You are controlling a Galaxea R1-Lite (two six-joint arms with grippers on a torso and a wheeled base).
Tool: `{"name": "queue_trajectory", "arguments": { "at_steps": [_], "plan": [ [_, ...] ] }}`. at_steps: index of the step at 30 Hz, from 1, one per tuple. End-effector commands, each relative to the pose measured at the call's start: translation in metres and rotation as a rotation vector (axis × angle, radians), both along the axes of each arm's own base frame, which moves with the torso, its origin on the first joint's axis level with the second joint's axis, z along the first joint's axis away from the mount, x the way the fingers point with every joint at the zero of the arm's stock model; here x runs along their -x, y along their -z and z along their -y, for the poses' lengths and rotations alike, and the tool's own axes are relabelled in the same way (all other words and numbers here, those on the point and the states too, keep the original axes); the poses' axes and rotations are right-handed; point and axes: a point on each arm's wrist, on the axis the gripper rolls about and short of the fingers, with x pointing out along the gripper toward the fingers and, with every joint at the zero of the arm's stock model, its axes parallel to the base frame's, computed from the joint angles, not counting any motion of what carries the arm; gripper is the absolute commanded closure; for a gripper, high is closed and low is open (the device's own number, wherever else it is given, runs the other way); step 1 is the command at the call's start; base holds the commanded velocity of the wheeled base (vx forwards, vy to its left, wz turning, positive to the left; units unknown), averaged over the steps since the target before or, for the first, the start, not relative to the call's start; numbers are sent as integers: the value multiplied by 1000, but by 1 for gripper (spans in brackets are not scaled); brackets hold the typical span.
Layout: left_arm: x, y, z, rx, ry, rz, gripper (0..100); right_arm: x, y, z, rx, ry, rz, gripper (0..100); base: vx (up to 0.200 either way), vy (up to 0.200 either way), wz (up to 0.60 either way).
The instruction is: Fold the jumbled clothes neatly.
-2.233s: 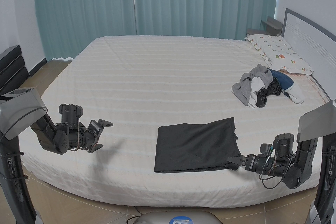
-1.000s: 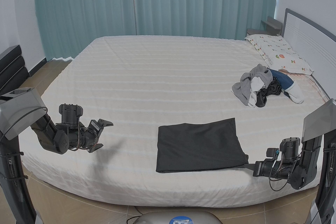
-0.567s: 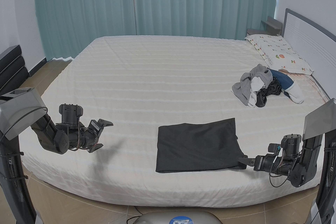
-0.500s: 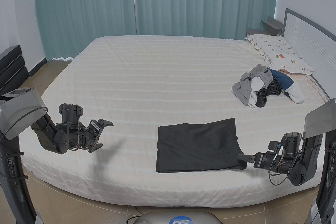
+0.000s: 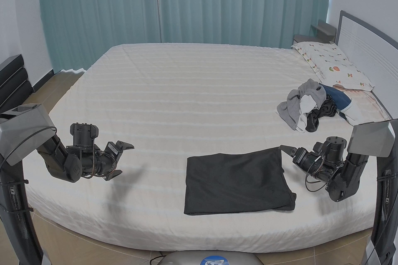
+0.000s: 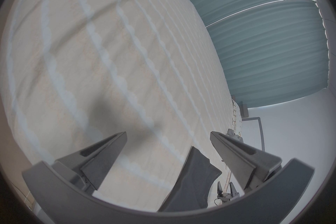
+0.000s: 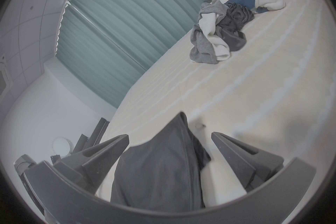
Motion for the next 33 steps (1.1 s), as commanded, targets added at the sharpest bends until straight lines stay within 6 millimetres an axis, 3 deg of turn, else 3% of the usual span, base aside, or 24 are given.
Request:
{"name": "queue_trajectory", "arguments": {
  "at_steps": [1, 4, 9, 10, 33],
  "plan": [
    [0, 1, 0, -1, 0, -2, 0, -22, 26, -9, -17, 17, -7, 0, 0, 0, 0],
    [0, 1, 0, -1, 0, -2, 0, -27, 34, -21, -16, 19, -17, 0, 0, 0, 0],
    [0, 1, 0, -1, 0, -2, 0, -36, 36, -24, -13, 34, -3, 0, 0, 0, 0],
    [0, 1, 0, -2, 1, -2, 0, -36, 37, -24, -11, 35, -8, 100, 0, 0, 0],
    [0, 1, 0, 1, -1, -4, 0, -42, 36, -14, -12, 117, -12, 100, 0, 0, 0]
  ]
}}
